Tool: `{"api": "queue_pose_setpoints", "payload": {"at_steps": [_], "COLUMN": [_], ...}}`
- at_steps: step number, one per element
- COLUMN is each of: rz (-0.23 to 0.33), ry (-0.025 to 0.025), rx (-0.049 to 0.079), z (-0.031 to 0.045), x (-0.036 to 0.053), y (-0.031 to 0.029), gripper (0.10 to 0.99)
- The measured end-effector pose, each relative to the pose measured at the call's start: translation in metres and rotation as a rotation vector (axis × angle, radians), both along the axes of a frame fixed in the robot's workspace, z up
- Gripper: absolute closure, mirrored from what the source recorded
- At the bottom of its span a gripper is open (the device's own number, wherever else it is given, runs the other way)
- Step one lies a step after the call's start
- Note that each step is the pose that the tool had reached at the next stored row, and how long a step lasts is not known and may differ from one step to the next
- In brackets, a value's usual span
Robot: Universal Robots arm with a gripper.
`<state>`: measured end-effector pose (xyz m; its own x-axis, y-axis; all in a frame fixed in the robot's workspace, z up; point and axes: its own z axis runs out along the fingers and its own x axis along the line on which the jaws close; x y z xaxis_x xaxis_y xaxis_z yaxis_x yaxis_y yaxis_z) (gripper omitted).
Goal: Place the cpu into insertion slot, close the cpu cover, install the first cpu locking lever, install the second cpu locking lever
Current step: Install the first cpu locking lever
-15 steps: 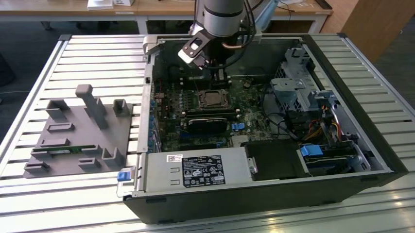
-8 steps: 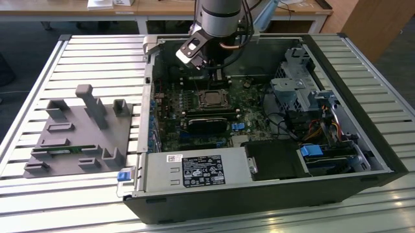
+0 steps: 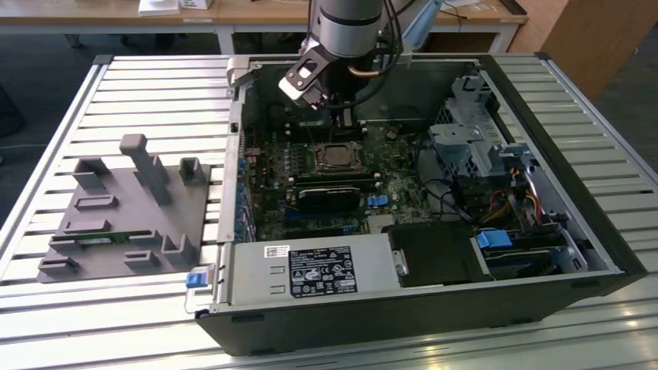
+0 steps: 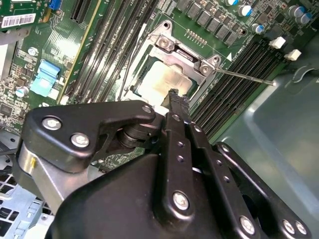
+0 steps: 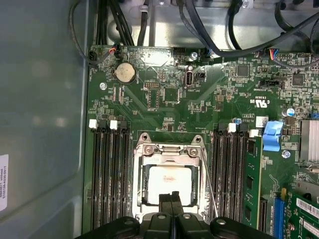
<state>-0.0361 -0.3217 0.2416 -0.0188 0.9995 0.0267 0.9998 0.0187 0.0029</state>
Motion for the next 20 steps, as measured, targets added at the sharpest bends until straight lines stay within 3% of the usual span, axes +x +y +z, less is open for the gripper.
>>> {"api": "queue_pose_setpoints", "payload": {"at_steps": [20], "rz": [0.000], "ry": [0.0002], "rx": [0.000], "z": [0.0045], "x": [0.0000], "y": [0.0000], "gripper": [0.980]}}
